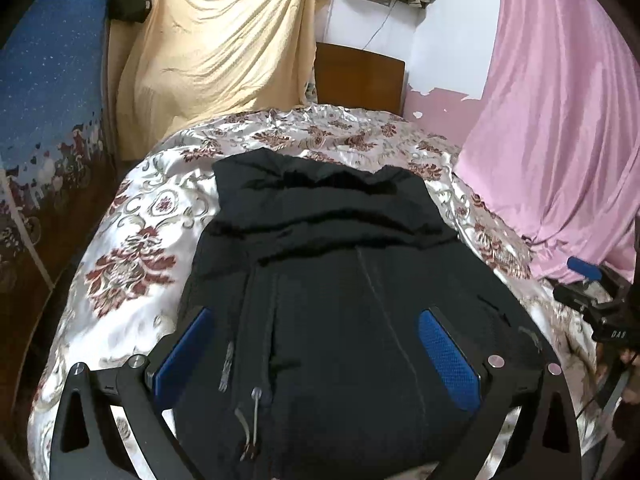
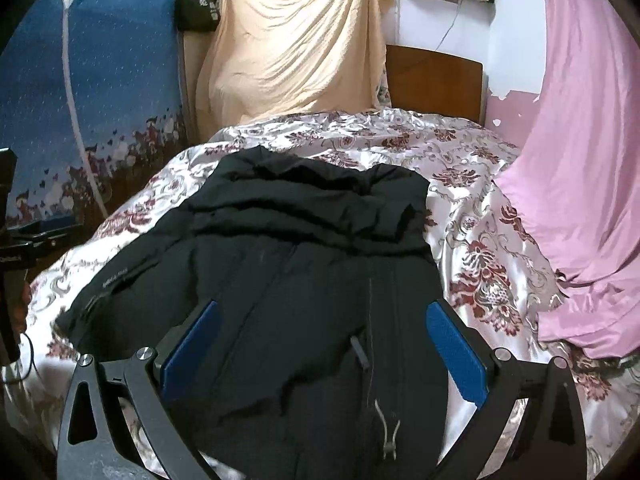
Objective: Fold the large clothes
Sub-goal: 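Raise both open tools away from the folded black jacket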
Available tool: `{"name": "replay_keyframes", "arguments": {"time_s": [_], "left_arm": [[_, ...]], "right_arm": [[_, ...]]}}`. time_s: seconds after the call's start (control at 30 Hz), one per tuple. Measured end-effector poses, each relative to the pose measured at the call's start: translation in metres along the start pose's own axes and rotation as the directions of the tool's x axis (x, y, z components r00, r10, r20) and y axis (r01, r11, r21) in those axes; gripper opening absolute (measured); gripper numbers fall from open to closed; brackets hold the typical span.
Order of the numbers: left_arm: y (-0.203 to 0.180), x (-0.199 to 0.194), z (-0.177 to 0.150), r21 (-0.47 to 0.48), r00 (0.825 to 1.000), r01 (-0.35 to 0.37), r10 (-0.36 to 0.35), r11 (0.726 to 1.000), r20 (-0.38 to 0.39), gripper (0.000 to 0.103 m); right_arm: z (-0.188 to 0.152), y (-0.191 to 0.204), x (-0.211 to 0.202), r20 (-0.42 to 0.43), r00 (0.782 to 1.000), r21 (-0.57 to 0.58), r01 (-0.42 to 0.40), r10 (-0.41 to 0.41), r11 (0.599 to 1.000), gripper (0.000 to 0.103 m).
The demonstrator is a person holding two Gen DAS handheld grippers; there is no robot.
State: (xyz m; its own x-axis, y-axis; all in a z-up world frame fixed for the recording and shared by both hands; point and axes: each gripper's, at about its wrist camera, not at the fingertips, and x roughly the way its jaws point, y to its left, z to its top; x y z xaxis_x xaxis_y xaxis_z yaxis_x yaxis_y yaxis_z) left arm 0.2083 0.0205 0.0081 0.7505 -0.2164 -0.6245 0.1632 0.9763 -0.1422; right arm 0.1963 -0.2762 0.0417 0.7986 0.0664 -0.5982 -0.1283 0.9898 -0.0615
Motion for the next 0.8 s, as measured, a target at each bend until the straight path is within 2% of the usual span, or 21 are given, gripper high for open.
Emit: {"name": "replay_keyframes", "arguments": {"time_s": [0.27, 0.53, 0.8], "left_arm": [[0.011, -0.020, -0.035, 0.017, 0.999, -0.028, 0.029, 0.999, -0.045, 0.103], [0.019, -0.032, -0.061, 0.001, 0.995, -0.060, 0.059, 0.998, -0.075, 0.103], [0.020, -0.036, -0.073, 0.007, 0.993, -0.066, 0.067, 0.998, -0.093, 0.103]], "right_arm": [[-0.022, 0.017, -0.025, -0.010, 1.000, -0.097, 0.017, -0.018, 0.995, 0.101], [-0.047, 0.015, -0.040, -0.040, 0.999, -0.087, 0.011, -0.015, 0.996, 0.101], [-0.067, 0.007, -0.042, -0.078, 0.997, -0.074, 0.022, -0.027, 0.997, 0.101]]}}
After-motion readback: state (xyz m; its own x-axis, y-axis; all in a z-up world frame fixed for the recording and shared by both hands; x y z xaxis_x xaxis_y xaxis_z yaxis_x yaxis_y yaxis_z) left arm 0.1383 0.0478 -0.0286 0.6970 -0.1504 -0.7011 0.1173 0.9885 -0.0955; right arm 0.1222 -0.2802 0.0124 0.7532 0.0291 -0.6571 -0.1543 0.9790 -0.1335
